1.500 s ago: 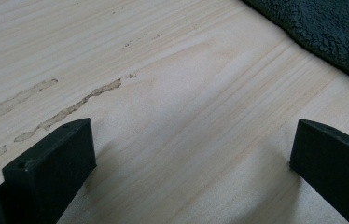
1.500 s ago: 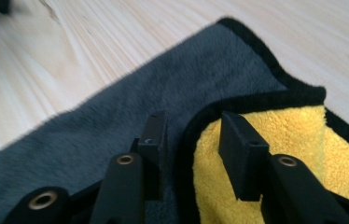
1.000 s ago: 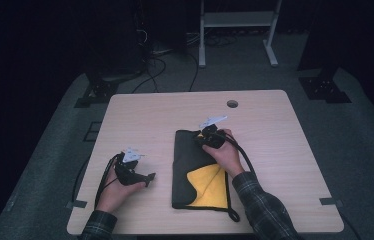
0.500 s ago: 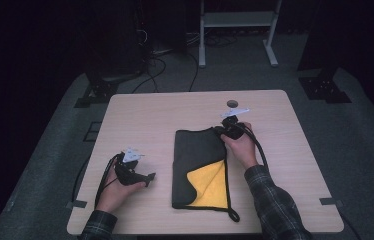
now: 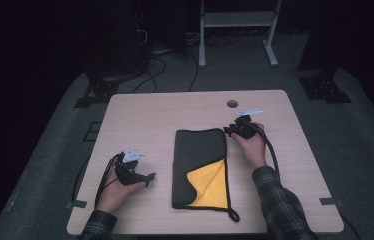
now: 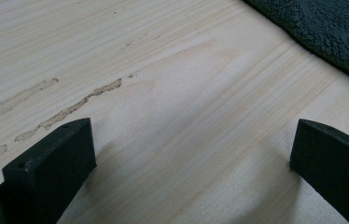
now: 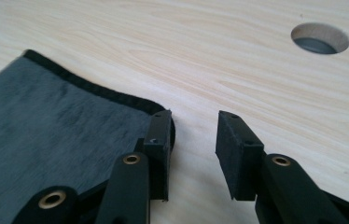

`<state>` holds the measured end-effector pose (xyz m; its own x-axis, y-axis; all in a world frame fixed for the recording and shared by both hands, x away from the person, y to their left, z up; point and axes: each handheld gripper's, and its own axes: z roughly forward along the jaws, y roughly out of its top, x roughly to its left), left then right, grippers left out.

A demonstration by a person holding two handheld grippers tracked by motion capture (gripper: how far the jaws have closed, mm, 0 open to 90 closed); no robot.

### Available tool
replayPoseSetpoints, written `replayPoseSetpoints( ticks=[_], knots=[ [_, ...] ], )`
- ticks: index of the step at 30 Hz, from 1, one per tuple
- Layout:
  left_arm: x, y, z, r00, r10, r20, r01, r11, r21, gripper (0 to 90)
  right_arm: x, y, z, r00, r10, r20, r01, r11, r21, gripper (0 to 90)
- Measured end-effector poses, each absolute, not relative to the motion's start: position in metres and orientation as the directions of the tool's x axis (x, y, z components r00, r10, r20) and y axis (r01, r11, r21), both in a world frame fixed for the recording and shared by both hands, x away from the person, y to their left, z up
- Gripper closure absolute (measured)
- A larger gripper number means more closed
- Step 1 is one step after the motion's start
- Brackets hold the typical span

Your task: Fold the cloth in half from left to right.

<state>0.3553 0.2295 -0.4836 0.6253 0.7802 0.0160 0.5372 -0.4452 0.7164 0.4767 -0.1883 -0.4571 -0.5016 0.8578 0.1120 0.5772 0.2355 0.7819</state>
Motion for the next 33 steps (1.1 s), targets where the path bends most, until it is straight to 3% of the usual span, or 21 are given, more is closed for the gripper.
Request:
replayPoseSetpoints(
  ticks=[8, 18, 33],
  knots=[
    [0.355, 0.229, -0.483, 0.622, 0.783, 0.017, 0.541, -0.445, 0.714, 0.0, 0.442, -0.185, -0.442, -0.621, 0.774, 0.120, 0.526, 0.298, 0.797, 63.7],
    [0.355, 0.229, -0.483, 0.621, 0.783, 0.017, 0.542, -0.445, 0.713, 0.0, 0.393, -0.141, -0.441, -0.792, 0.593, 0.146, 0.452, 0.408, 0.793, 59.4],
    [0.355, 0.229, -0.483, 0.622, 0.783, 0.017, 0.542, -0.446, 0.713, 0.0, 0.360, -0.070, -0.461, -0.871, 0.467, 0.156, 0.407, 0.505, 0.761, 50.7]
  ],
)
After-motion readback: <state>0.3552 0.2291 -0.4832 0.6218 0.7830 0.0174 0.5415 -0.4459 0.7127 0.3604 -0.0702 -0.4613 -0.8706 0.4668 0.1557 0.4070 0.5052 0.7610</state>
